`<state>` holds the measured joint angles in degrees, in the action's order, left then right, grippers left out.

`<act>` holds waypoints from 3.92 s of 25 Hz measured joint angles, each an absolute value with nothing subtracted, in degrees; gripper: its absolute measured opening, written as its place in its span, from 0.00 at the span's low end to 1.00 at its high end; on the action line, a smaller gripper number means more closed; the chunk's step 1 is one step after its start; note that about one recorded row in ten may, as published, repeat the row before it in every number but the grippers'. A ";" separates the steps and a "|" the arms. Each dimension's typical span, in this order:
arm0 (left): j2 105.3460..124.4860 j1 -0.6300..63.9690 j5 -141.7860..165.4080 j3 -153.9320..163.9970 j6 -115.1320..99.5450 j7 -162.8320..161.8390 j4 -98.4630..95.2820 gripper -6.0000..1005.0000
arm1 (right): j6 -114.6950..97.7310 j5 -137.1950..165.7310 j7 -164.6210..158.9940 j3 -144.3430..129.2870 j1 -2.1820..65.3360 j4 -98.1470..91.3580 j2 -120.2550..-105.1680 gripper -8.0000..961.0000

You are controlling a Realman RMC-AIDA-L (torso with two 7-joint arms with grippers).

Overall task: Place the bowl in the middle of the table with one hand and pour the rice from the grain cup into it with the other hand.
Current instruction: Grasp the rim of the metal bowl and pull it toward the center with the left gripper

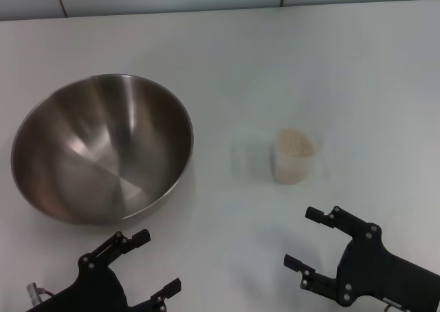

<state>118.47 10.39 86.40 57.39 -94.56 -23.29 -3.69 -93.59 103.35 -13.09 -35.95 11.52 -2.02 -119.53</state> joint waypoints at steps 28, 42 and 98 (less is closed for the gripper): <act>118.64 8.91 86.33 46.13 -107.66 -45.80 -24.97 0.83 | -93.59 103.39 -13.09 -35.94 11.98 -2.08 -119.53 0.79; 118.39 12.85 109.20 51.92 -80.02 -101.77 -77.31 0.81 | -94.15 103.42 -13.09 -35.95 12.12 -2.38 -119.53 0.78; 114.60 45.51 147.82 45.31 -85.20 -115.93 -52.16 0.10 | -95.64 103.52 -13.09 -36.01 12.48 -2.46 -119.44 0.79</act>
